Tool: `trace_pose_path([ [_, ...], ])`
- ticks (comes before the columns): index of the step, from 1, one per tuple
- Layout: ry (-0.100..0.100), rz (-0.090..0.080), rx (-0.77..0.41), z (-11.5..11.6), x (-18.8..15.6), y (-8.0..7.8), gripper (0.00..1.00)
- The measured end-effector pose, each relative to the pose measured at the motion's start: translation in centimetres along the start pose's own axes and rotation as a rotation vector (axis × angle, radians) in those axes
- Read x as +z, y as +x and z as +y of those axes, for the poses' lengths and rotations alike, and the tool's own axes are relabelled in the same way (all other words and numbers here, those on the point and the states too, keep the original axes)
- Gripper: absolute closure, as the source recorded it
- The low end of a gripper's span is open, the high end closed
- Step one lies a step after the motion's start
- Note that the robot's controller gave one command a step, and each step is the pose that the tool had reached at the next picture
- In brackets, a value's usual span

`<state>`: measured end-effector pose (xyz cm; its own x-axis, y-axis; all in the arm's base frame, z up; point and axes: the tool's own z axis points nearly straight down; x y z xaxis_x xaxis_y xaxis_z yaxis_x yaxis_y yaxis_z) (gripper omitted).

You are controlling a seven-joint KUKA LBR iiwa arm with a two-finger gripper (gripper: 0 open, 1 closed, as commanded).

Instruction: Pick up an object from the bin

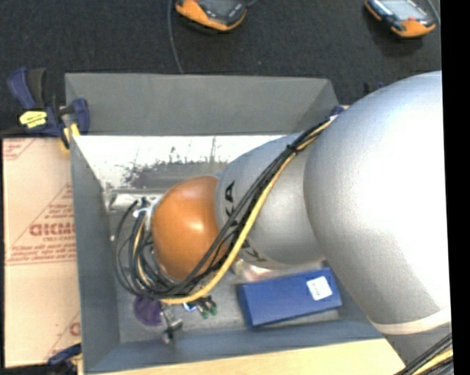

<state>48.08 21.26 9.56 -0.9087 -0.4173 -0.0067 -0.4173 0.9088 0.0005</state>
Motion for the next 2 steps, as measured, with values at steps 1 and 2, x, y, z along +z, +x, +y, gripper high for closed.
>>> trace_pose_path([
  [1,0.001,-0.002,-0.064,-1.3,-0.4,0.6,0.00],
  [2,0.000,-0.003,-0.420,-3.0,-0.7,-1.4,0.00],
])
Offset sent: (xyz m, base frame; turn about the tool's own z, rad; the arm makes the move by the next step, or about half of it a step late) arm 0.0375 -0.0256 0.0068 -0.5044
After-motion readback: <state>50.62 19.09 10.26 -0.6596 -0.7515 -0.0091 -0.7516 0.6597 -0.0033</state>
